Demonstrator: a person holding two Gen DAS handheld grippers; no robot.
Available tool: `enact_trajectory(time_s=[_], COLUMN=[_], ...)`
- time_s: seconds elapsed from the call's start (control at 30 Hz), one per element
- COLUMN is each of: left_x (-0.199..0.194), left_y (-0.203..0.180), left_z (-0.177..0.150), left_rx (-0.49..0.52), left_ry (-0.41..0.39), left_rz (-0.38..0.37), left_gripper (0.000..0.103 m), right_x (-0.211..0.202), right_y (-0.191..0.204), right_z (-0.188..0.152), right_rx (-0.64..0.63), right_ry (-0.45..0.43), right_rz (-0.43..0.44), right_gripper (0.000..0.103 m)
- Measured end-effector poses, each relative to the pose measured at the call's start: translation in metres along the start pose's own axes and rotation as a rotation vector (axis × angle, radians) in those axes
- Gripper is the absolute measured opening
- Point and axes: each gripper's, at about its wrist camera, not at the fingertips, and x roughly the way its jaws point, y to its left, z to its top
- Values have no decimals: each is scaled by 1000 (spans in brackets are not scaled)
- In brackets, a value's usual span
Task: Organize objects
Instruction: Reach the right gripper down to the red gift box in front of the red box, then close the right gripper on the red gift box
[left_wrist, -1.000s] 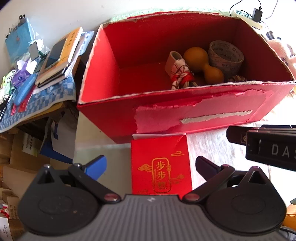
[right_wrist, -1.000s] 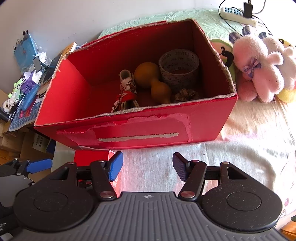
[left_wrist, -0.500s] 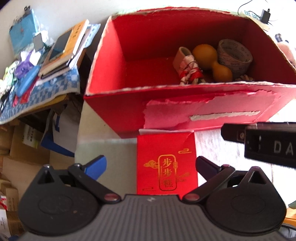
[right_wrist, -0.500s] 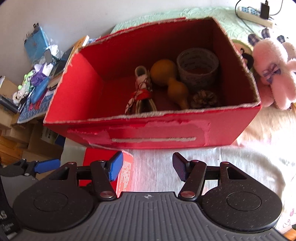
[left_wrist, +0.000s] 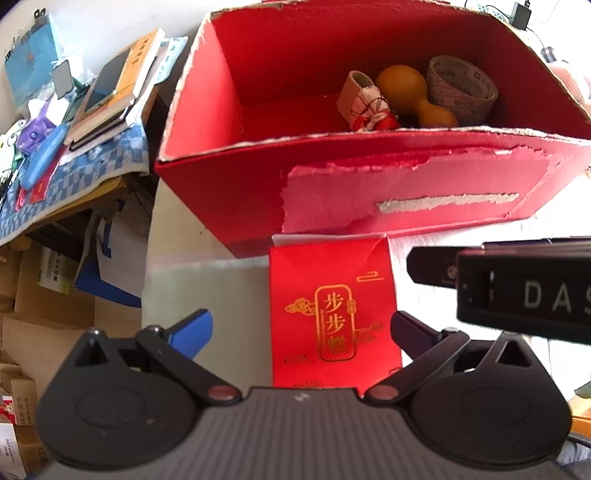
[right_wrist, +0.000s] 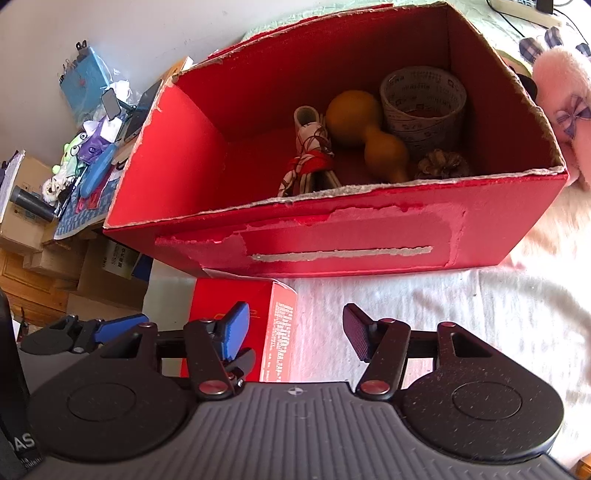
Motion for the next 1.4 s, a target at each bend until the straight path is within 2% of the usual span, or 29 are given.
enact_trajectory(time_s=[0.2,0.53,0.63,0.83,1.4], left_x=[3,7,8,11,15], left_y=[4,9,12,18,10], left_z=[-1,-6,-9,-12,-17], left_rx=[-9,-12,-16,-33,9], left_ry=[8,32,38,59,55], left_rz=[-21,-61,-63,-115,-154], left_gripper=[102,102,102,102,103], right_x=[3,11,13,20,33], right_y=[2,9,13,15,16], right_z=[-2,-3,-4,-5,-3], right_rx=[-4,-12,-20,-20,-13], right_ry=[13,47,53,82,130], right_rz=[10,31,40,48,84], right_gripper=[60,52,52,52,52])
